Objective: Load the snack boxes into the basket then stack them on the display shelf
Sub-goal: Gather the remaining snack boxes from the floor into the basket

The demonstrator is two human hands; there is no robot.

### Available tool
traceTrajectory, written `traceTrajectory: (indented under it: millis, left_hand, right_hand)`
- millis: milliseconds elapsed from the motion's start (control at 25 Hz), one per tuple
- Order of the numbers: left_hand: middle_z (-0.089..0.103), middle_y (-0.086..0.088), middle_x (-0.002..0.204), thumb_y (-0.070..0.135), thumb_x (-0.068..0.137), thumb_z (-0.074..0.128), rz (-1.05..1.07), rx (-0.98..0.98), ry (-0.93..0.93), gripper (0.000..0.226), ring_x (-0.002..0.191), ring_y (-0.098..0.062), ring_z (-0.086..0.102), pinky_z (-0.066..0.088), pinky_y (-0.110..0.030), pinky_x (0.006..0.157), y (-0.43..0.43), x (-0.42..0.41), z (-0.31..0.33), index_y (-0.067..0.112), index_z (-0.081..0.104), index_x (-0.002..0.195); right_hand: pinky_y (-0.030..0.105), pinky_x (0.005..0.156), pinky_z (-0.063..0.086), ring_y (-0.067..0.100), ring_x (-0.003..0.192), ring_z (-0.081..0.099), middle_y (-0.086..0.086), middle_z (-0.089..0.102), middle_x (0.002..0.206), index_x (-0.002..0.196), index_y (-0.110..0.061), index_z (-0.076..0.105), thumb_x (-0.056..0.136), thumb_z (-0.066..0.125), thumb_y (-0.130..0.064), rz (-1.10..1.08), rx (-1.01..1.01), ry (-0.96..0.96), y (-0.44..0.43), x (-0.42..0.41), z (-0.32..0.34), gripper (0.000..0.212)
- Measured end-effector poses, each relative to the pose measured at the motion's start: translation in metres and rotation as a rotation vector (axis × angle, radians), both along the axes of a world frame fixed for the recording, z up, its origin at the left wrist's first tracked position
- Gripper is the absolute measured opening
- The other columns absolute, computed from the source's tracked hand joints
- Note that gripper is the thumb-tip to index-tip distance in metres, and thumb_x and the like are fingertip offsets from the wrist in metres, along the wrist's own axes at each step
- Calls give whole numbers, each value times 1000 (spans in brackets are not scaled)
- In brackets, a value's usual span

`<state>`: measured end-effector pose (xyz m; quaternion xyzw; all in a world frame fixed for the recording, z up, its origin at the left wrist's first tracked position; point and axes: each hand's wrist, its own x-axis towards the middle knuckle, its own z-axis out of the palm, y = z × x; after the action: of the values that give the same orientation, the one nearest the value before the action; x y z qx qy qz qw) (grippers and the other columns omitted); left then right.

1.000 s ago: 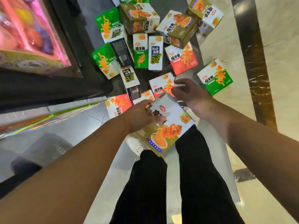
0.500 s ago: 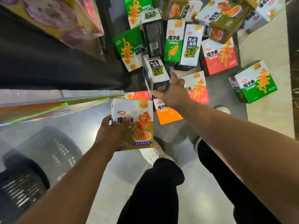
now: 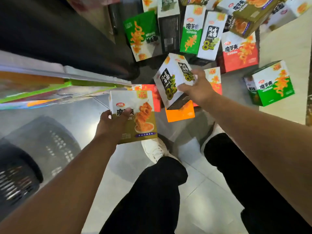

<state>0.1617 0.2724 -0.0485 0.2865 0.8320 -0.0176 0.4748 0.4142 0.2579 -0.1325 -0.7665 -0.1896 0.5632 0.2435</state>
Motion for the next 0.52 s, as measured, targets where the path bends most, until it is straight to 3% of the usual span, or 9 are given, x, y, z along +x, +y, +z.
traceTrajectory:
  millis: [160, 240, 360, 440, 520]
  left_hand:
    - [64, 1, 118, 60, 82, 67, 30, 16, -65, 65, 99, -23, 66, 55, -41, 87, -16, 16, 68, 22, 53, 133]
    - [67, 2, 112, 63, 75, 72, 63, 31, -127, 66, 95, -23, 68, 56, -48, 89, -27, 19, 117, 24, 58, 126]
    - [72, 3, 106, 72, 55, 77, 158, 38, -283, 71, 95, -25, 70, 57, -50, 87, -44, 17, 217, 30, 65, 111]
    - [75, 5, 100, 64, 59, 80, 241, 80, -403, 57, 95, -24, 72, 57, -46, 85, -55, 13, 289, 30, 66, 103]
    - [76, 6, 94, 52, 64, 72, 277, 122, -517, 46, 87, -19, 73, 57, -43, 80, -68, 0, 362, 28, 67, 103]
  right_hand:
    - [25, 56, 51, 13, 65, 67, -3, 67, 92, 141, -15, 39, 69, 77, -9, -300, -98, 258, -62, 28, 113, 82]
    - [27, 64, 53, 18, 80, 70, 5, 72, 102, 137, -11, 49, 66, 74, -9, -299, -77, 396, -87, 40, 183, 75]
    - [37, 85, 52, 34, 111, 61, 21, 58, 133, 140, -9, 47, 70, 68, -8, -230, -56, 549, -114, 48, 297, 73]
    - [49, 101, 46, 43, 125, 52, 24, 51, 139, 144, -10, 40, 69, 69, -5, -211, -27, 629, -128, 47, 371, 81]
    - [53, 106, 41, 44, 128, 50, 22, 51, 141, 147, -14, 36, 67, 70, -7, -149, 16, 690, -135, 33, 445, 88]
